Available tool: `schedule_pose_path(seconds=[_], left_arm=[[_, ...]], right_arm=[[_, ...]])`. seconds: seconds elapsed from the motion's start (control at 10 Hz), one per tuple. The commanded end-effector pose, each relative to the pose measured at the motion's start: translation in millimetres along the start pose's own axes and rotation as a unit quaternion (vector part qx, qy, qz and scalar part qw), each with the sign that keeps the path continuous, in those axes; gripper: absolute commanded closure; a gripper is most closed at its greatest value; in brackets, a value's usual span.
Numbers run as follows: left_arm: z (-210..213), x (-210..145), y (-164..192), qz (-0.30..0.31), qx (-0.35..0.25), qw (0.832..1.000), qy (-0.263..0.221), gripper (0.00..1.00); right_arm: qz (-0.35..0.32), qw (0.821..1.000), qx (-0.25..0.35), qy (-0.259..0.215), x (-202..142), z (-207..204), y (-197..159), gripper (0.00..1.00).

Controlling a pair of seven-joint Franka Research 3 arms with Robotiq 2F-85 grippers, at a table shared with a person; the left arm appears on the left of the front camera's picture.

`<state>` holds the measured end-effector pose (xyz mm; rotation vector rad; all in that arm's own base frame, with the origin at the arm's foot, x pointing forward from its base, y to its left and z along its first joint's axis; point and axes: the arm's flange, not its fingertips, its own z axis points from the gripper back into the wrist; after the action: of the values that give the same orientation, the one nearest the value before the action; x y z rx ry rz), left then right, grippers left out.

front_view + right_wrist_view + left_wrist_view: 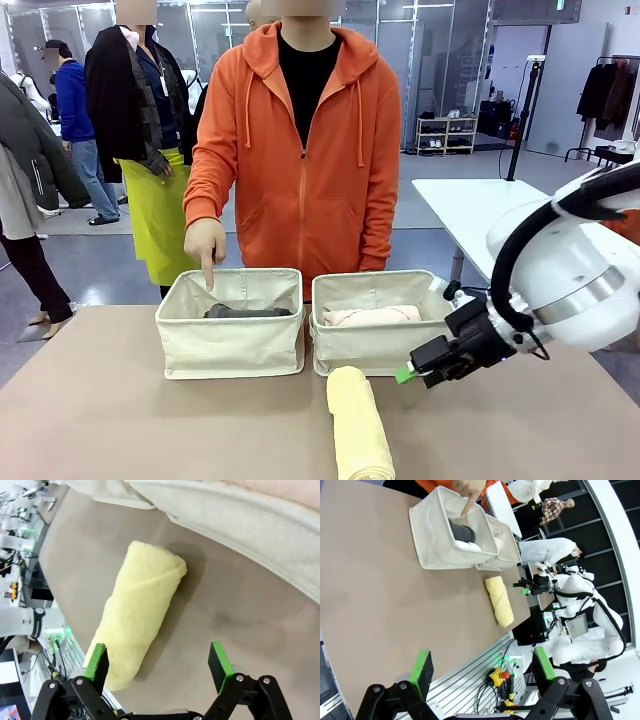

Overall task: Divide the towels into two baskets.
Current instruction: Pick up one hotel-folded towel from the bottom of the table and place it in the Fabric basket indicated by the person.

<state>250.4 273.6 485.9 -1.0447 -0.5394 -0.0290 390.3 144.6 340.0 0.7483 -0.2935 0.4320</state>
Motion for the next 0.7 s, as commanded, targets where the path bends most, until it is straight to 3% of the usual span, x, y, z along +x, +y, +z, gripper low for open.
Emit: schedule_pose_path(seconds=[0.0, 0.6], left_arm=[[4, 2, -3, 0.004, -0.003, 1.0, 0.002, 0.0], [4, 2, -3, 0.004, -0.003, 1.0, 0.002, 0.0]], right_arm=[[-0.044, 0.998, -0.032, 0.001, -3, -23, 13, 0.0], [-0.06, 0.997, -0.046, 0.009, 4, -73, 32, 0.0]])
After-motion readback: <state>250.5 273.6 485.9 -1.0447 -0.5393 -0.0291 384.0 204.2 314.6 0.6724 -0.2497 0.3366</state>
